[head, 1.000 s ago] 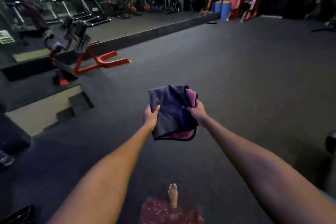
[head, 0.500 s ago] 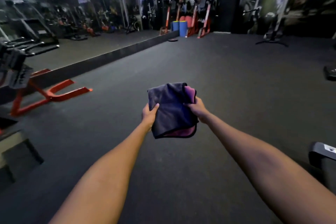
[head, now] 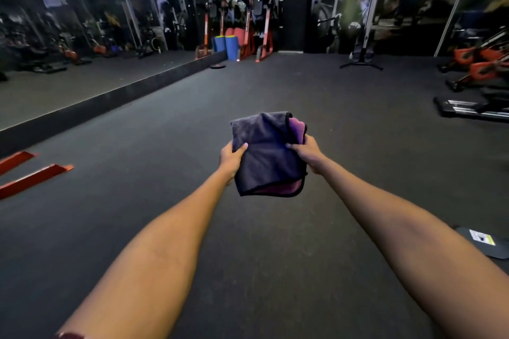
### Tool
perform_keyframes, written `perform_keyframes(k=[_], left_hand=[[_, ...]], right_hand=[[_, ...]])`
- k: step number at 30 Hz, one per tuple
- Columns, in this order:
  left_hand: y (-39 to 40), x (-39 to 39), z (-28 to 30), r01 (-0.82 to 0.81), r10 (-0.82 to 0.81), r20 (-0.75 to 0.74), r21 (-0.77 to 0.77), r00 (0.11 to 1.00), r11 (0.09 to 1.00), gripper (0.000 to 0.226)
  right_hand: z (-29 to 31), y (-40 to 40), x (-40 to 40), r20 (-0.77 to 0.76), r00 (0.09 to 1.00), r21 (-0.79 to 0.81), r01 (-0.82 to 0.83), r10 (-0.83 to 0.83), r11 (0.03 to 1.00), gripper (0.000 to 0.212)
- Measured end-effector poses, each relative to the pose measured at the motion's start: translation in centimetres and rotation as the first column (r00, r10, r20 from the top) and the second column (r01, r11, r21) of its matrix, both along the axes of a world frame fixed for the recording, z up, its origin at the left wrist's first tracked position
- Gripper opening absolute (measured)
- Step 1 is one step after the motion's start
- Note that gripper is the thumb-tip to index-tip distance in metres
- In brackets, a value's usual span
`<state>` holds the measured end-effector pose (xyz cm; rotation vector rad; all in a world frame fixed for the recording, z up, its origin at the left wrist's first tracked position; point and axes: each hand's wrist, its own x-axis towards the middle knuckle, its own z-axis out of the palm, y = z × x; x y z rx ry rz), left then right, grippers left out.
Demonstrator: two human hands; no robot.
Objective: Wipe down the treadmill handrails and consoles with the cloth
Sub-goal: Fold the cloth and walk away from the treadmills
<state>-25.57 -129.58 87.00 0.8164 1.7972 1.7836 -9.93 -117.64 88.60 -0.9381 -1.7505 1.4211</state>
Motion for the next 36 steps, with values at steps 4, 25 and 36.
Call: perform_keyframes(k=[4,25,36], left_hand=[[9.1,-2.1,1.1,0.054,-0.054,-0.004,0.01,0.999,0.998,0.029],[55.4,-11.3,0.7,0.37,-0.37,-0.032,0.009,0.928,0.929,0.02],[77.3,-13.0,0.6,0.475,-0.475,-0.045,-0.004,0.879,0.88,0.024]], right_hand=[[1.3,8.5,-1.4,-0.006,0.999,0.005,0.042,-0.042,0.999,0.039],[1.2,49.3,-6.8,-0.02,0.948,-0.025,0.316,-0.316,0.949,0.039],[0.8,69.4,-7.9,-0.021,0.899,-0.025,0.437,-0.438,0.899,0.04]])
